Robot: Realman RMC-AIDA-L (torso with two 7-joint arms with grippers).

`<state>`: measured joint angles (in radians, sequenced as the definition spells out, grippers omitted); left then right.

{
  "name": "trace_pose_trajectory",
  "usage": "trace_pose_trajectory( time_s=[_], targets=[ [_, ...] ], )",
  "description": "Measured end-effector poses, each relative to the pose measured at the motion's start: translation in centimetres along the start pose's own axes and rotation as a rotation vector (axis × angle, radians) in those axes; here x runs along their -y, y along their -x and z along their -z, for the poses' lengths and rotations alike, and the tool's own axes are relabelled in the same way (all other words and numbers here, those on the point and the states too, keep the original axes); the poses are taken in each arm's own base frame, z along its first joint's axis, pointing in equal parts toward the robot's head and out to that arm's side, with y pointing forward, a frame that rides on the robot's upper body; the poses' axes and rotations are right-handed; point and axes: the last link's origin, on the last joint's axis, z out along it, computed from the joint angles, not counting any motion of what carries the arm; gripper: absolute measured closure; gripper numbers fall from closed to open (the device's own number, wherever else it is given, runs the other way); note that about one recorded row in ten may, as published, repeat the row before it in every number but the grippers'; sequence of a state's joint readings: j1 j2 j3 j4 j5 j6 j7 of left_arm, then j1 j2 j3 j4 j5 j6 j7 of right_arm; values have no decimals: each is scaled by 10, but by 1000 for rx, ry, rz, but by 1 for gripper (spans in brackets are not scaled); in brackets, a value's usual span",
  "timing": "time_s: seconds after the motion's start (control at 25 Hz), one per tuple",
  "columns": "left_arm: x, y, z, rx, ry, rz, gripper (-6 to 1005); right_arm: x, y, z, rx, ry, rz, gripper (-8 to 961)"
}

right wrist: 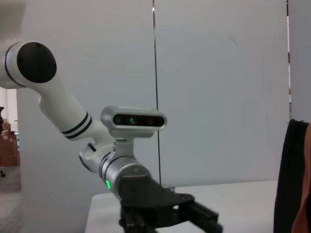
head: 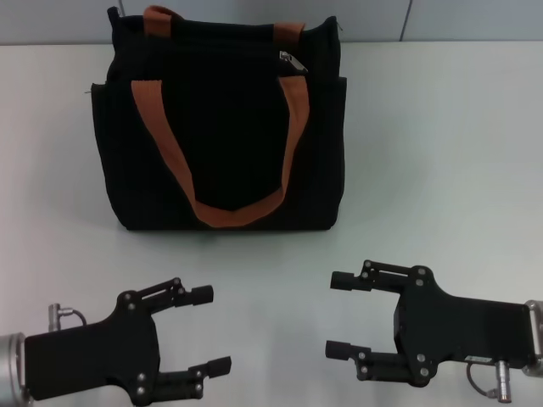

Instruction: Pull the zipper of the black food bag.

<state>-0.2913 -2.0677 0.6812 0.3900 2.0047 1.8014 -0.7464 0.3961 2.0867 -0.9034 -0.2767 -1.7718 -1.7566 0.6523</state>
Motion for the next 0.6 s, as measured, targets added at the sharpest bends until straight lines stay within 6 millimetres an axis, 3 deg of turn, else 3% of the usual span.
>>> trace_pose_trajectory(
  time_s=[0.6],
  targets=[
    [13,-11,-12,-30,9,-40,170,1,-3,-5,-5,-14,-22,246]
  ],
)
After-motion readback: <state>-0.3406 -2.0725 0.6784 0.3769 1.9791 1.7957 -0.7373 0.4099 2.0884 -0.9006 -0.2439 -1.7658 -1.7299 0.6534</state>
